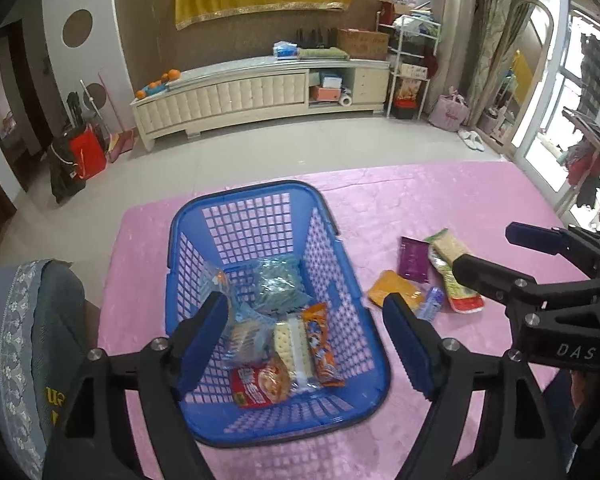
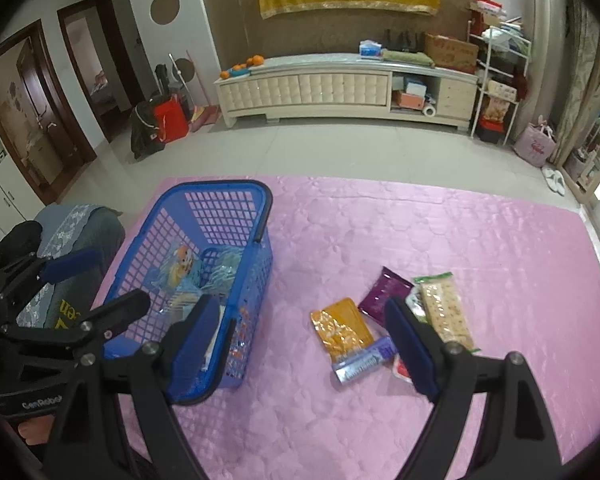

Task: Organize snacks
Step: 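Withdraw both open tools from the basket toward the remaining snacks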

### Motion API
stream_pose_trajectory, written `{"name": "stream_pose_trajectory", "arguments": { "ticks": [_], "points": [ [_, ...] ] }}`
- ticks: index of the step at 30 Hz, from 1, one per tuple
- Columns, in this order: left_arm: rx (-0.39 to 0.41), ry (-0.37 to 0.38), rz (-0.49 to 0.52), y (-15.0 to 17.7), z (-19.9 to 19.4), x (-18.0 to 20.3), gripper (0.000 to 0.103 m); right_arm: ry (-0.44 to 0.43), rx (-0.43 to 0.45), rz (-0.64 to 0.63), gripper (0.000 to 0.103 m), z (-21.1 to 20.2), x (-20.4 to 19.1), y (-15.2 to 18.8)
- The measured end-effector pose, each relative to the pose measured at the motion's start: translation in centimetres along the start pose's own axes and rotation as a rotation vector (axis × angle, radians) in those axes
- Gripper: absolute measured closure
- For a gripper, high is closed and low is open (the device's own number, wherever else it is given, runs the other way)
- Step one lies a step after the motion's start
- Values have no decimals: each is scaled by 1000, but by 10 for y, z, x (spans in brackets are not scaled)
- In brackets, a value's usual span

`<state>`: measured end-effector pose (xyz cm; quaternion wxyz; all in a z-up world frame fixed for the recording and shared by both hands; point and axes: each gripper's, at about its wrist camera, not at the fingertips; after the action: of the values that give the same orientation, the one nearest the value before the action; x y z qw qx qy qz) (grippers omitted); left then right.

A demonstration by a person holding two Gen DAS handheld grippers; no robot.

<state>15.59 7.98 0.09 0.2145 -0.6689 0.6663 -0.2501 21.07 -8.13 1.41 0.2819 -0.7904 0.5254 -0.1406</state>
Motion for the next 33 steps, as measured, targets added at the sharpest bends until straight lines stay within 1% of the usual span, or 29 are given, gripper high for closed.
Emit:
{"name": "stream_pose_trajectory", "arguments": {
  "ticks": [3,12,15,20,26,33],
  "points": [
    [11,7,12,6,-9,9,21,9,22,13,16,-16,6,9],
    [12,24,47,20,-17,40,21,24,16,45,16,-33,26,31],
    [20,28,44,21,-19,52,21,16,15,52,16,-42,35,37],
    [35,55,28,30,-25,72,21,38,4,34,16,-50,53,53],
    [21,68,33,35,-16,98,21,47,-18,36,16,-50,75,66],
    [-8,76,79,33,2,131,21,53,-32,57,16,-48,108,77]
  ]
}}
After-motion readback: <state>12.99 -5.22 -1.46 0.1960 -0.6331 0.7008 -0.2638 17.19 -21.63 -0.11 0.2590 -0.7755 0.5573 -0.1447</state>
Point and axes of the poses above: each gripper's, at about its wrist camera, not at the fingertips, and z roughly the way its jaws point, x to its right, y to its underside, and after that the axes turned 3 degrees about y, right-handed
